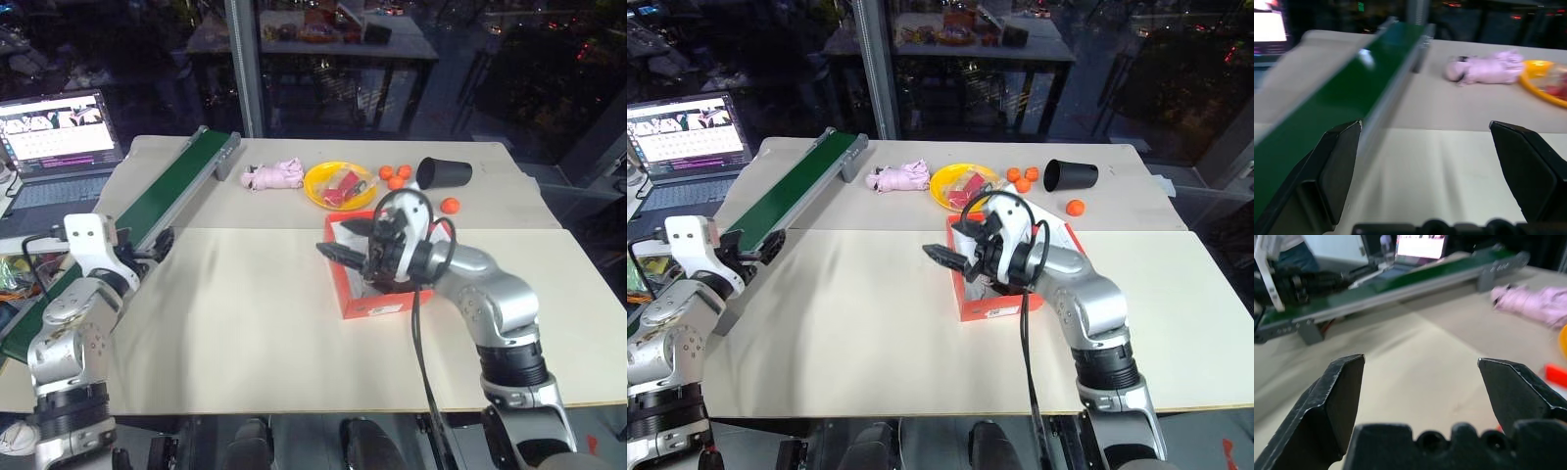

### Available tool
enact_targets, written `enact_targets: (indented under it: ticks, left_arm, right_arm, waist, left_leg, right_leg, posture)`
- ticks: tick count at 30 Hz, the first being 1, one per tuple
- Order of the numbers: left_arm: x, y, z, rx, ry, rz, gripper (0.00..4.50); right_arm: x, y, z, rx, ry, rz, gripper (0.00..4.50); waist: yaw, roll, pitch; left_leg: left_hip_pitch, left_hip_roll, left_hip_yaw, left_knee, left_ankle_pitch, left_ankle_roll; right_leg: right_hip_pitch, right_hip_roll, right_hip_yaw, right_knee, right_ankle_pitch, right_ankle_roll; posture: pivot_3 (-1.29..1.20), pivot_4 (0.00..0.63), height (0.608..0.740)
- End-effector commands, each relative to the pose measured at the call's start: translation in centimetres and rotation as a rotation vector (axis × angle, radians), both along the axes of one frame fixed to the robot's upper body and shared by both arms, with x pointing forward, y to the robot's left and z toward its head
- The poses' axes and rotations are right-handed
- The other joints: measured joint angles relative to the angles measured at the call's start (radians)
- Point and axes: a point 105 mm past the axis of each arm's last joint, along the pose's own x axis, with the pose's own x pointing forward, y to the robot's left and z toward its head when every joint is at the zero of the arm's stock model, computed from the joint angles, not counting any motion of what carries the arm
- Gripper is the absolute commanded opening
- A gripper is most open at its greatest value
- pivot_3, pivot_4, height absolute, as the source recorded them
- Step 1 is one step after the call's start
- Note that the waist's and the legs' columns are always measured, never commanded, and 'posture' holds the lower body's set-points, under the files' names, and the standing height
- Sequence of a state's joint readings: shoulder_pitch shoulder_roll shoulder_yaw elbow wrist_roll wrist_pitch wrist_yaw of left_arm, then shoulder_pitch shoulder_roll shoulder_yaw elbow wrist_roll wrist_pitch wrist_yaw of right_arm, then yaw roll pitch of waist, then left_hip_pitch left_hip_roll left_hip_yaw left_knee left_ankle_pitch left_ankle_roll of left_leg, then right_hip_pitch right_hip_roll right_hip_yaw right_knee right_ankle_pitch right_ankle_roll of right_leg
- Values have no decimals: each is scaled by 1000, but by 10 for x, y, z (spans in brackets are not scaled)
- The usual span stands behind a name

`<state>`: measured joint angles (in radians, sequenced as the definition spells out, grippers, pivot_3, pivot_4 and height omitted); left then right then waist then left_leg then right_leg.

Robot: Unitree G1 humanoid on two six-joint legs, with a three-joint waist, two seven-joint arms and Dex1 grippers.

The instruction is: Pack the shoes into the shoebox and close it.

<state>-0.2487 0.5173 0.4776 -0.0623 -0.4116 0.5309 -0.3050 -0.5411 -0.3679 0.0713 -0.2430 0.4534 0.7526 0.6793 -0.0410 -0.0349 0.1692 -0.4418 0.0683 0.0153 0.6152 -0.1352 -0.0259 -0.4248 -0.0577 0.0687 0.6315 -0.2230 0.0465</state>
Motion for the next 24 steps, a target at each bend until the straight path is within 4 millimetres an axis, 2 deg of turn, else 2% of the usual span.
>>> enact_targets:
  ticks: [1, 6, 11, 15, 20, 24]
  left_arm:
    - [-10, 2, 9, 25, -54, 24, 4500]
    - [-11, -14, -5, 14, -28, -21, 4500]
    - [-1, -26, -3, 2, -39, -60, 4500]
    - [12, -23, -3, 7, -36, -47, 4500]
    - [18, -20, -5, 24, -33, -35, 4500]
    - [24, -8, 4, 58, -45, -2, 4500]
  right_arm:
    - [-4, 6, 3, -8, -60, -8, 4390]
    - [-1, 15, -1, -10, -67, -25, 4390]
    - [0, 22, 0, -6, -78, -28, 4390]
    - [0, 23, -1, -1, -84, -27, 4390]
    - [0, 21, -6, -16, -84, -21, 4390]
    - [-1, 27, -3, -15, -100, 3, 4390]
  waist:
    - [1, 0, 0]
    - [5, 0, 0]
    - [5, -1, 0]
    - [5, -1, 0]
    - [1, -1, 0]
    - [1, -1, 0]
  left_leg:
    - [0, 0, 0, 0, 0, 0]
    - [0, 0, 0, 0, 0, 0]
    - [0, 0, 0, 0, 0, 0]
    - [0, 0, 0, 0, 0, 0]
    - [0, 0, 0, 0, 0, 0]
    - [0, 0, 0, 0, 0, 0]
  right_leg:
    - [0, 0, 0, 0, 0, 0]
    - [0, 0, 0, 0, 0, 0]
    - [0, 0, 0, 0, 0, 0]
    - [0, 0, 0, 0, 0, 0]
    - [0, 0, 0, 0, 0, 0]
    - [0, 0, 0, 0, 0, 0]
  posture:
    - [0, 150, 740]
    - [0, 150, 740]
    - [0, 150, 740]
    - [0, 150, 740]
    - [0, 150, 740]
    - [0, 150, 740]
